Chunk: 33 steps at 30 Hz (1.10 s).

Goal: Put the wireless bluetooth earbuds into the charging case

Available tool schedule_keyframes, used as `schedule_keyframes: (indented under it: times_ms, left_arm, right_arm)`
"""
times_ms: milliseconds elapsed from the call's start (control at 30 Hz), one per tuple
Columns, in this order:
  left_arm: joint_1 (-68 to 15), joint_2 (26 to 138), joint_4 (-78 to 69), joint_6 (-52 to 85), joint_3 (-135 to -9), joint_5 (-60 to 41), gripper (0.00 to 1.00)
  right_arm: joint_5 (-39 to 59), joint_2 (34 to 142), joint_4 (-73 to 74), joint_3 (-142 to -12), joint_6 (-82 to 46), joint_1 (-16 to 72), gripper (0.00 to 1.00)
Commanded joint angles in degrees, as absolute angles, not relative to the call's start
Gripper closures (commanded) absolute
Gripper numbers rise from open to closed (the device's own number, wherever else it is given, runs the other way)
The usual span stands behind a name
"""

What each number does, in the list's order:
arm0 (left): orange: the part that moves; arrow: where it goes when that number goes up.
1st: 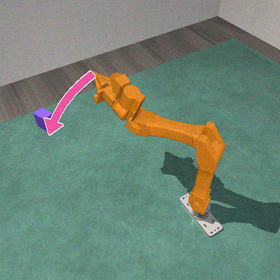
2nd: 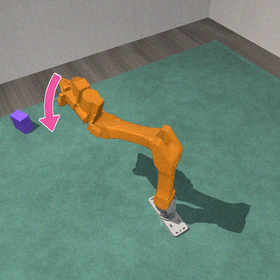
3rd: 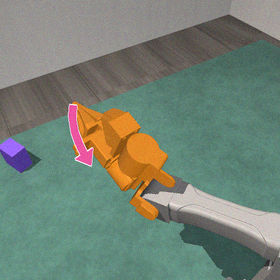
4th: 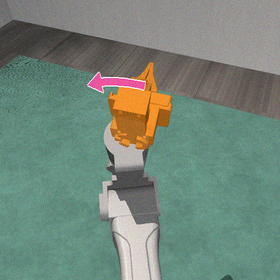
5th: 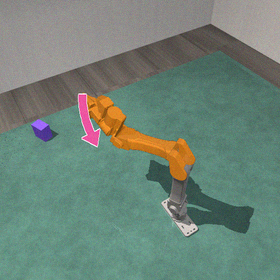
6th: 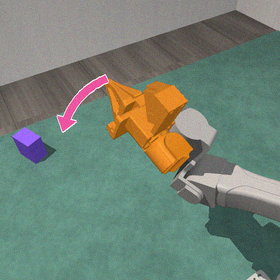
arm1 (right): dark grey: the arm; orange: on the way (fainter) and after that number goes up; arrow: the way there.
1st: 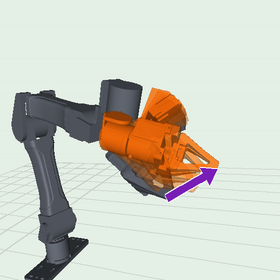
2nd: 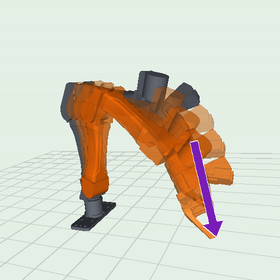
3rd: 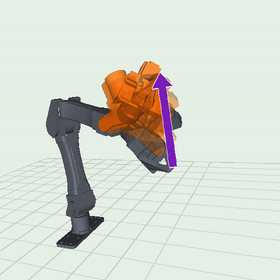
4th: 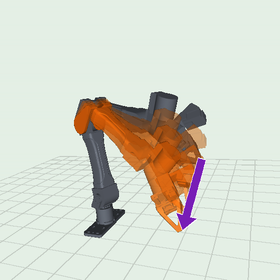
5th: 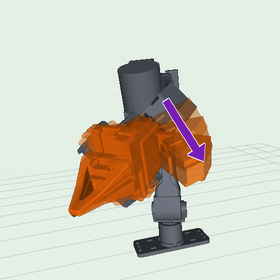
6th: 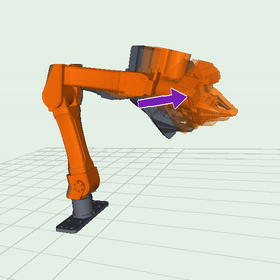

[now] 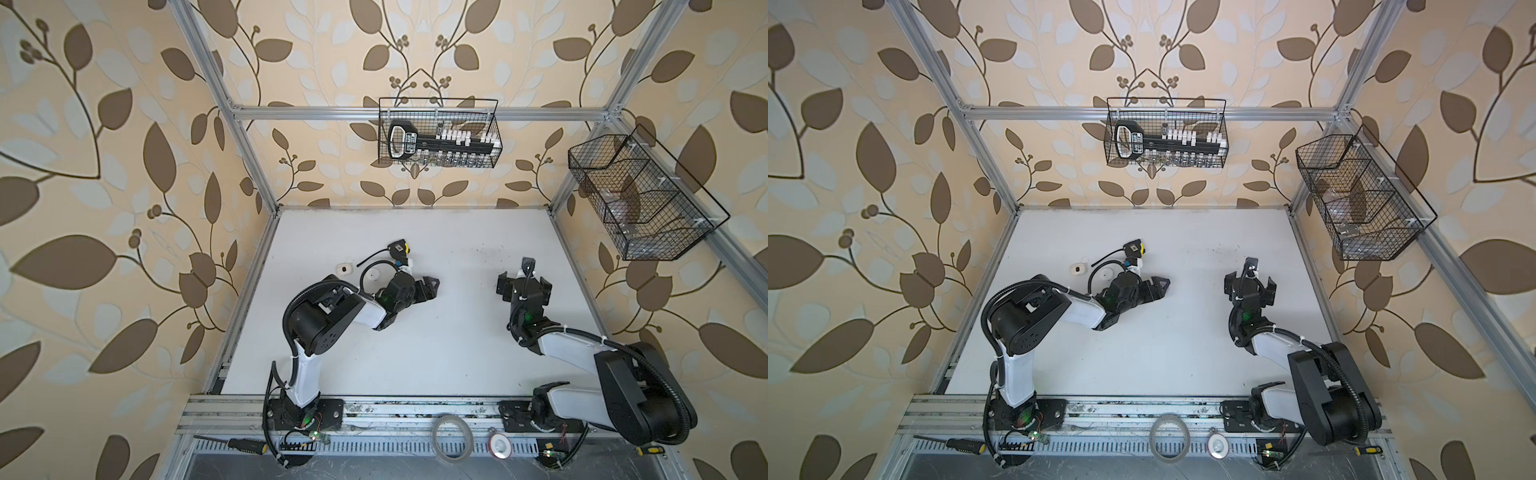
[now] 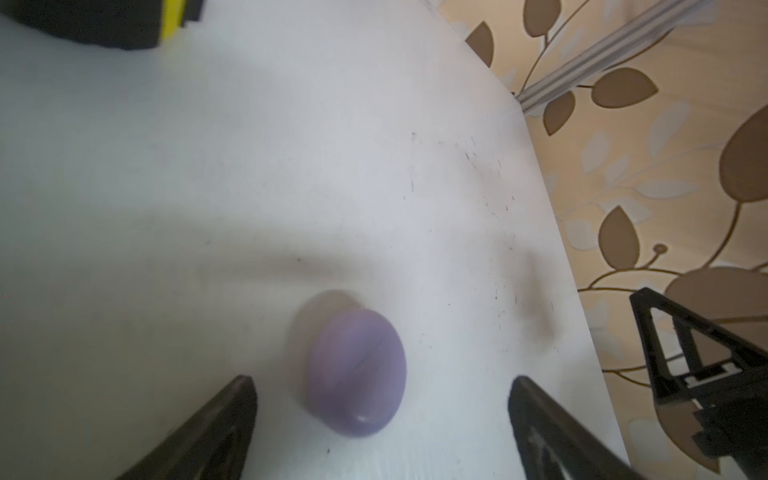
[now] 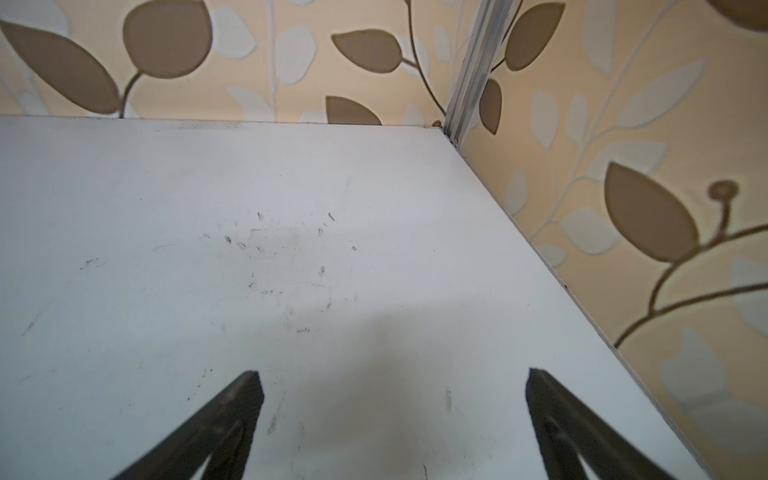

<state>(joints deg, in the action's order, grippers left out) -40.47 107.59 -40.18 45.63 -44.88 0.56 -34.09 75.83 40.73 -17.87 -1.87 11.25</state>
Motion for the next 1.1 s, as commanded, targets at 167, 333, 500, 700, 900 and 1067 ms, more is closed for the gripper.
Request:
schedule_keyframes:
  times_ms: [167,333,500,700,900,1067]
  left_arm:
    - [-39.9,83.2,-11.0,34.4,-43.5,19.8,0.01]
    - [-37.1,63.4,-6.6,23.3,-37.9,46.7,0.01]
    - [-19.5,52.8,-17.7,12.4,-26.2,47.3,0.01]
    - [-11.6,59.0,-34.6,1.0,-16.2,40.7,0.01]
    - [-7.2,78.3,-35.2,3.2,-23.3,35.3,0.01]
    - [-1.6,83.9,-42.6,6.0,-21.1,24.2,0.01]
  right_arm:
    - [-23.6,75.8,47.5,-16.2,-1.1,6.8,0.00]
    - [-17.5,75.1,48.5,-14.7,-1.9,4.1,0.00]
    - [-14.4,75.9,61.8,-7.3,-1.9,3.0,0.00]
    - [-17.2,76.5,59.9,-8.9,-2.5,3.5,0.00]
    - [-15.6,76.8,59.3,-9.4,-2.2,3.1,0.00]
    - [-15.6,76.8,59.4,-9.4,-2.2,3.1,0.00]
